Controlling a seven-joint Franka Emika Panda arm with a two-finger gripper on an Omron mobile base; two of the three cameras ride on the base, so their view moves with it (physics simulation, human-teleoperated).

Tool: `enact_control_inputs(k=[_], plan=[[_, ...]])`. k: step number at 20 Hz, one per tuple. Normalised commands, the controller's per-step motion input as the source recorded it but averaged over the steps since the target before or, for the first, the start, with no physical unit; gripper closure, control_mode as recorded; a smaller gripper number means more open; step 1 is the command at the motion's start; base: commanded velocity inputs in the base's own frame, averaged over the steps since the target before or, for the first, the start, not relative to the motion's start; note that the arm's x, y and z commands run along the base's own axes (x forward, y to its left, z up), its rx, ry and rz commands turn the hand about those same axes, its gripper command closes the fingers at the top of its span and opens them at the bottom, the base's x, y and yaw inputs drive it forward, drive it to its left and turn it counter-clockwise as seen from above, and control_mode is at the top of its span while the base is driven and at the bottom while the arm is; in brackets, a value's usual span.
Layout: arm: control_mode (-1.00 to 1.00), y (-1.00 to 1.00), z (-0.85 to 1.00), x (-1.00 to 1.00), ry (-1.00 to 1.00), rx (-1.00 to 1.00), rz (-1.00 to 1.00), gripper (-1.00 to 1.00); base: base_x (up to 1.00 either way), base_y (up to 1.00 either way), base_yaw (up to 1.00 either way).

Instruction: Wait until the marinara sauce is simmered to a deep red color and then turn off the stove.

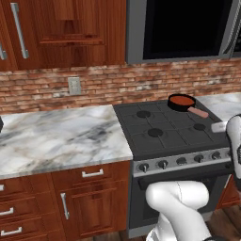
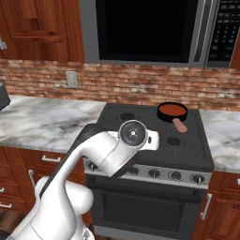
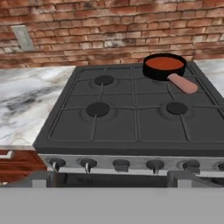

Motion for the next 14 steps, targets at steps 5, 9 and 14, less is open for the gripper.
enact_control_inputs(k=[5,9,14], plan=[[-1.00,-0.70,-0.30,-0.45,-0.26,0.05,0.00,-1.00,0.00,0.00,0.00],[-1.00,-0.41,-0.33,-0.21,-0.19,0.01,0.00,-1.00,0.00,0.00,0.00],[-1.00,-0.20,-0.32,-0.04,-0.13,0.00,0.00,-1.00,0.00,0.00,0.00]])
